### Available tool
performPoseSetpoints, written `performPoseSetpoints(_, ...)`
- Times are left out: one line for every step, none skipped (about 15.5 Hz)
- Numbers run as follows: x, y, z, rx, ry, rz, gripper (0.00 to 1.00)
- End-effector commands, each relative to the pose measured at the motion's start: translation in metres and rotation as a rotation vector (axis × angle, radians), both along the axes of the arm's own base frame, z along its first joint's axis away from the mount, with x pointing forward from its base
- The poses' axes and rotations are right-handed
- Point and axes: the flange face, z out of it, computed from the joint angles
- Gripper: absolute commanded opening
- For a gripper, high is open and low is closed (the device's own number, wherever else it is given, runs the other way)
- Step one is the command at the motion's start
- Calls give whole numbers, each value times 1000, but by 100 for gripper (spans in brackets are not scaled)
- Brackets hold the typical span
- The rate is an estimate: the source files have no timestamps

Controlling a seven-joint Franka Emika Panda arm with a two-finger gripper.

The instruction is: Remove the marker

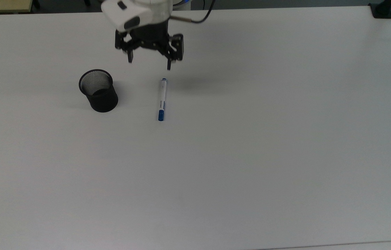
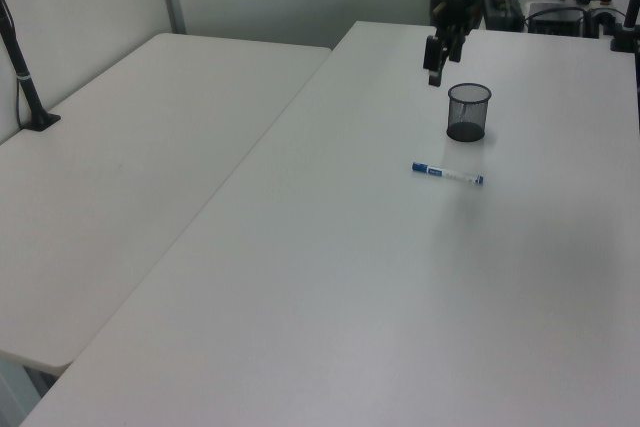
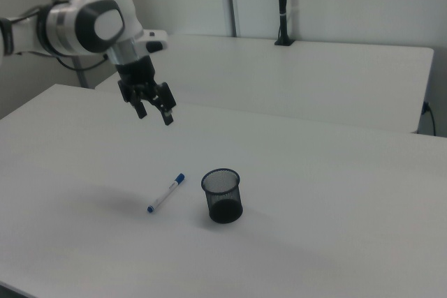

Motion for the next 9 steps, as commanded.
performPoseSetpoints(-37, -10, 41, 21, 25, -57, 100)
performPoseSetpoints(-43, -9, 49, 36, 23, -63, 100)
performPoseSetpoints(-47, -11, 55, 50, 20, -71, 100)
performPoseSetpoints(-51, -17, 60, 63, 22, -82, 100)
performPoseSetpoints(-53, -25, 64, 75, 21, -95, 100)
performPoseSetpoints(-53, -29, 65, 82, 18, -87, 100)
performPoseSetpoints(-53, -32, 66, 85, 15, -60, 100)
performPoseSetpoints(-53, -39, 67, 87, 13, -25, 100)
performPoseSetpoints(-52, -47, 76, 91, -4, 12, 100)
